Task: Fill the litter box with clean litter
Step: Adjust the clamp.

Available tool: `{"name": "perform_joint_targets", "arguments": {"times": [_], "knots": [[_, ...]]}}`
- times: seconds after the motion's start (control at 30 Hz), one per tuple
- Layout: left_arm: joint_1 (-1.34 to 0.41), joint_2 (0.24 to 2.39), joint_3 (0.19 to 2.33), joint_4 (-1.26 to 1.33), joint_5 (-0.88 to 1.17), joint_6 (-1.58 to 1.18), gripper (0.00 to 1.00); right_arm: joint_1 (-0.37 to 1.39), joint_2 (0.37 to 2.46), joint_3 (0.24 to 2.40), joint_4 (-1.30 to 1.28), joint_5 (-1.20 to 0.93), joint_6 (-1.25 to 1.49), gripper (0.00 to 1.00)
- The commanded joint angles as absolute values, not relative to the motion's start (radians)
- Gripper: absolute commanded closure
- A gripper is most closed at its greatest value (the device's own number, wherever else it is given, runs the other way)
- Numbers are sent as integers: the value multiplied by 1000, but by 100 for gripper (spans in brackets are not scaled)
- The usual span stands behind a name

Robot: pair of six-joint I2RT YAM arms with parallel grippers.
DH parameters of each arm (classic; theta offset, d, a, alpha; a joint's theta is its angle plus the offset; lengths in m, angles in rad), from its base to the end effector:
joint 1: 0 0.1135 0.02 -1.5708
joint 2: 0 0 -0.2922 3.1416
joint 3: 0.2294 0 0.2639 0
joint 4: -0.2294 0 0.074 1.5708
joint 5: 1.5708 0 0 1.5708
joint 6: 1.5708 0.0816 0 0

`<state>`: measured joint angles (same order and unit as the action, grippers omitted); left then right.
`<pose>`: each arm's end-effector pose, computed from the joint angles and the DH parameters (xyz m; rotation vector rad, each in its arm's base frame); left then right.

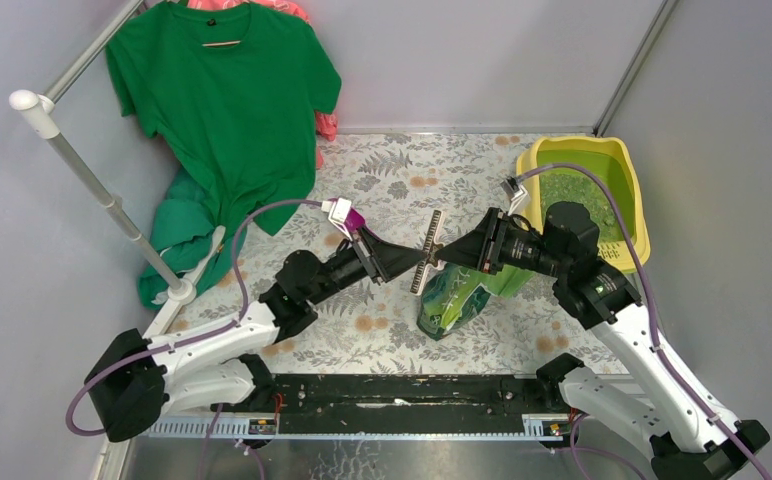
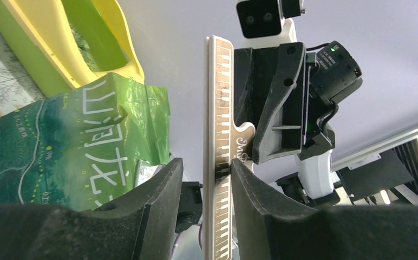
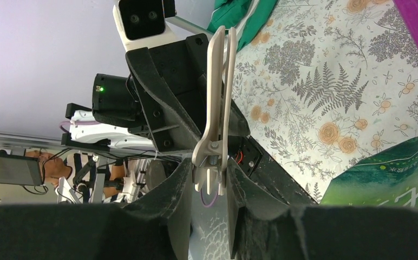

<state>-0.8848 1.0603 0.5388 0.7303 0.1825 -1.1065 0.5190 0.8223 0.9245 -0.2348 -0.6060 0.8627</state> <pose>0.1664 -0.2267 0.3244 0.0026 1.6167 -1.7435 0.1597 0.1448 0.3949 -0.1843 1.9277 1.4920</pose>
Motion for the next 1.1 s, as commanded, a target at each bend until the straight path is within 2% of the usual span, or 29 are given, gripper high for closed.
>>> {"name": "perform_joint_targets", "arguments": {"times": [0.0,0.07,0.23,0.3,0.47,0.63,0.9,1.07], "knots": [[-881,1096,535,847,264,-1128,55,524,821,948,-129,-653,880,100],[-881,1114,537,882,294,-1140,57,525,823,939,-115,-656,886,100],[-881,1141,514,980,331,-1175,84,525,830,927,-108,-659,890,100],[-879,1141,508,993,333,-1181,87,525,832,930,-121,-652,888,99],[-878,1106,494,963,293,-1179,89,525,840,952,-181,-629,862,62],[-879,1070,488,920,259,-1168,89,525,838,958,-184,-623,864,50],[-878,1046,451,924,203,-1173,90,525,829,949,-179,-622,868,49],[-879,1050,439,942,182,-1187,90,526,830,933,-156,-634,882,54]]}}
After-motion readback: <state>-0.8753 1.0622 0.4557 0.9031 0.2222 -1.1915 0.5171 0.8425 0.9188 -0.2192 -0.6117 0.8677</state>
